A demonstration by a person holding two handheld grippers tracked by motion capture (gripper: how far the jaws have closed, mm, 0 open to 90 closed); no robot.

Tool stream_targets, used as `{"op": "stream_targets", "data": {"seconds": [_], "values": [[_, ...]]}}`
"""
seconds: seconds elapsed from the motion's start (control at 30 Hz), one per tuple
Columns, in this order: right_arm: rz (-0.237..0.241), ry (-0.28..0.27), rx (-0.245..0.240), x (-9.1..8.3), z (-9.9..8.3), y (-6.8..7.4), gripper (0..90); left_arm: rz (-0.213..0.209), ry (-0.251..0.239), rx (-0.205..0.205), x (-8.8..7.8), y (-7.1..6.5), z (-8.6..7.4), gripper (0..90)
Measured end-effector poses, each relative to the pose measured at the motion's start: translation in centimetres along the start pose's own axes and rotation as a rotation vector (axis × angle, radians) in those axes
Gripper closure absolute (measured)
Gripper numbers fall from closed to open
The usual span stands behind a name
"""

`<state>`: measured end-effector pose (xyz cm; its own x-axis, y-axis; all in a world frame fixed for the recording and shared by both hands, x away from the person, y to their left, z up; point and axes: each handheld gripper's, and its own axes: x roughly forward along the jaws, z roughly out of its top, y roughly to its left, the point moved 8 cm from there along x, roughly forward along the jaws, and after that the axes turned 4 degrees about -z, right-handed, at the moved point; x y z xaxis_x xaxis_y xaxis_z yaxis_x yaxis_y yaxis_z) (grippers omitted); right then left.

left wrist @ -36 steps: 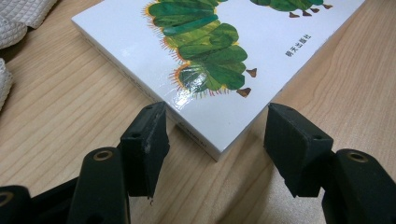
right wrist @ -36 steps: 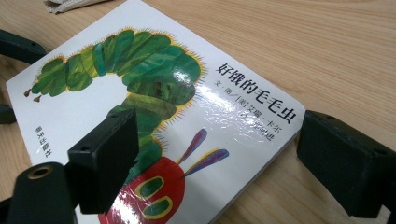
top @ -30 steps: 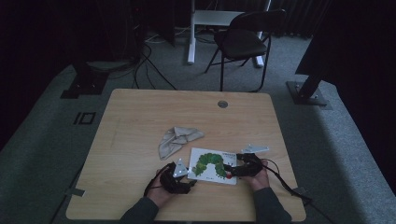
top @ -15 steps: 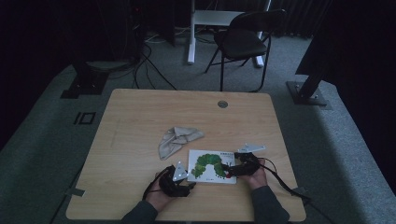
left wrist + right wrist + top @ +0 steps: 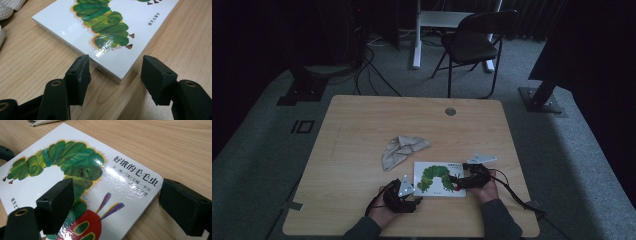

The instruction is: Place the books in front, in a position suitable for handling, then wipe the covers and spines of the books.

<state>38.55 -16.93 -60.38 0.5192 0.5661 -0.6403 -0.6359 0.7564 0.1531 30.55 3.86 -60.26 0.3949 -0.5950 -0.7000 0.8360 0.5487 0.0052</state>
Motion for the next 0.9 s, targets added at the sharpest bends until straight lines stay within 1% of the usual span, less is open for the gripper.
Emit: {"op": "stream_targets", "data": {"seconds": [0.07,0.3,0.37,0.4,0.43,0.47,0.5,0.53,0.6,0.7,0.9], "values": [[0.003,0.0,0.0,0.0,0.0,0.0,12.5,0.007,0.0,0.009,0.0,0.0,0.0,40.5],[0.008,-0.003,0.005,-0.1,-0.1,0.0,12.5,0.012,0.003,0.015,0.0,-0.1,0.1,40.4],[0.008,-0.003,0.006,-0.1,-0.1,0.0,12.5,0.022,0.008,0.03,0.0,-0.1,0.2,40.4],[0.008,-0.003,0.006,-0.1,-0.1,0.0,12.5,0.022,0.008,0.03,0.0,-0.1,0.2,39.5],[0.009,-0.003,0.006,-0.1,-0.1,0.0,12.5,0.036,0.009,0.041,0.0,-0.2,0.2,38.7],[0.009,-0.003,0.006,-0.1,-0.1,0.0,12.5,0.036,0.009,0.041,0.0,-0.2,0.2,38.1],[0.009,-0.003,0.006,-0.1,-0.1,0.0,12.5,0.049,0.014,0.056,0.0,-0.3,0.3,38.1],[0.011,-0.003,0.006,-0.1,-0.1,0.0,12.5,0.057,0.008,0.066,0.0,-0.4,0.5,36.9],[0.013,-0.003,0.01,-0.1,0.0,0.0,12.5,0.064,-0.01,0.07,-0.1,-0.5,0.8,34.0],[0.013,0.002,0.005,-0.1,0.0,0.0,12.5,0.079,-0.022,0.085,-0.3,-0.6,1.2,31.0],[0.012,0.007,-0.009,-0.1,0.1,0.0,12.7,0.09,-0.041,0.096,-0.3,-0.5,2.0,28.5]]}}
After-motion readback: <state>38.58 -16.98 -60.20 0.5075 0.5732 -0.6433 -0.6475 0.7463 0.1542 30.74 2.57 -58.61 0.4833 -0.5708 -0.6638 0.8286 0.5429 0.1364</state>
